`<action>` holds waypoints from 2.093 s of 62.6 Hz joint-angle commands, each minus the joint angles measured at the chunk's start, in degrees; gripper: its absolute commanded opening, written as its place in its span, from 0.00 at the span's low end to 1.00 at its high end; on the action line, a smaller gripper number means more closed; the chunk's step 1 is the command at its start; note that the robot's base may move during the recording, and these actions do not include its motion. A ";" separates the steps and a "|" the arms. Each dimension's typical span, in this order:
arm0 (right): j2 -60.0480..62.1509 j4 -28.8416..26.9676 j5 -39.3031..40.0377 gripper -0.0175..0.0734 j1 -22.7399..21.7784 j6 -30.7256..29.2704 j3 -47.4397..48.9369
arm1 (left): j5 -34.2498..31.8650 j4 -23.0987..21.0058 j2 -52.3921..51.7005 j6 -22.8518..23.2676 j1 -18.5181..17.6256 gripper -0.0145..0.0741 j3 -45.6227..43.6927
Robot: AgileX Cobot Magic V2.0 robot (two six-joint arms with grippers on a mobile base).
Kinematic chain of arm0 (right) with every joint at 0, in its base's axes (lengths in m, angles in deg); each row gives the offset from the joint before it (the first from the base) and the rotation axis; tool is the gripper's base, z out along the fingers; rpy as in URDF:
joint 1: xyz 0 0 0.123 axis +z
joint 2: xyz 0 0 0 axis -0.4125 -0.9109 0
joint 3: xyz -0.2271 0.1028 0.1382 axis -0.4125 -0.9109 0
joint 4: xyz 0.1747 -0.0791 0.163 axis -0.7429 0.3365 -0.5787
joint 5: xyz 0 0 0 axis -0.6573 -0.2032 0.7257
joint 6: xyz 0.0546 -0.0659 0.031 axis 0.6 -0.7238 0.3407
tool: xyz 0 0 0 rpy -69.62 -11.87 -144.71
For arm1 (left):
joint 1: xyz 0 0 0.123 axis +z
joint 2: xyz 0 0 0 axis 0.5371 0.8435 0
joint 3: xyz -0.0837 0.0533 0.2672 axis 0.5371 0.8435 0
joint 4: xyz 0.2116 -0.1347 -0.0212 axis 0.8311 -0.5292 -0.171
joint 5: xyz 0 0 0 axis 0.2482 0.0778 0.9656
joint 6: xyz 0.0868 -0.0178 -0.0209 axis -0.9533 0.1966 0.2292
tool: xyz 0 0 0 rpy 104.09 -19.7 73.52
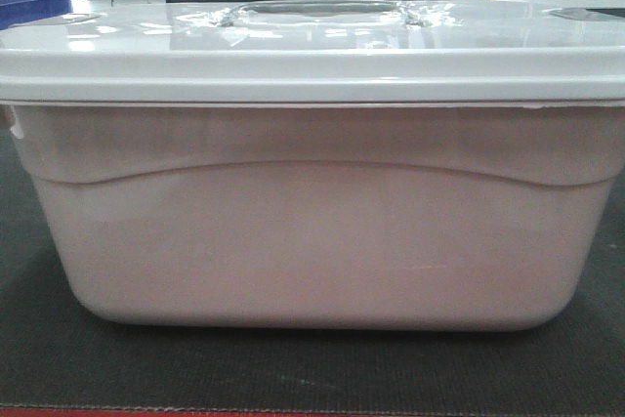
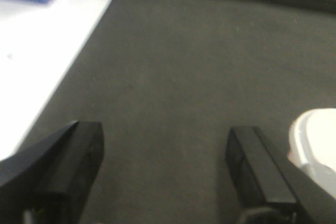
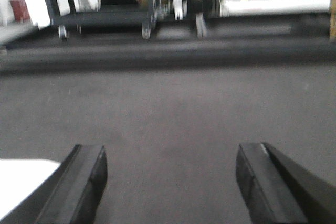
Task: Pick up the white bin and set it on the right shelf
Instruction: 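Close both grippers on the lid rims at the bin's two ends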
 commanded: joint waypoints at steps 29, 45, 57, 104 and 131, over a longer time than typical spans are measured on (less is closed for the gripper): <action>-26.58 -21.29 -39.60 0.89 -0.76 -4.13 30.42 | 31.37 -47.31 20.36 -36.41 8.66 0.65 -20.21; -32.43 -46.73 -53.37 0.89 -12.63 -23.01 32.25 | 44.49 -63.32 30.61 -47.41 18.34 0.65 -20.21; -36.22 -53.75 -61.45 0.89 -20.02 -31.42 31.87 | 48.40 -64.66 38.46 -50.08 18.75 0.65 -20.21; -46.30 -73.19 -66.66 0.89 -20.01 -50.73 10.85 | 48.40 -61.62 44.80 -50.44 10.69 0.65 -20.21; -46.30 -76.21 -66.60 0.89 -12.36 -50.84 10.85 | 48.40 -64.34 45.80 -48.24 7.82 0.65 -20.21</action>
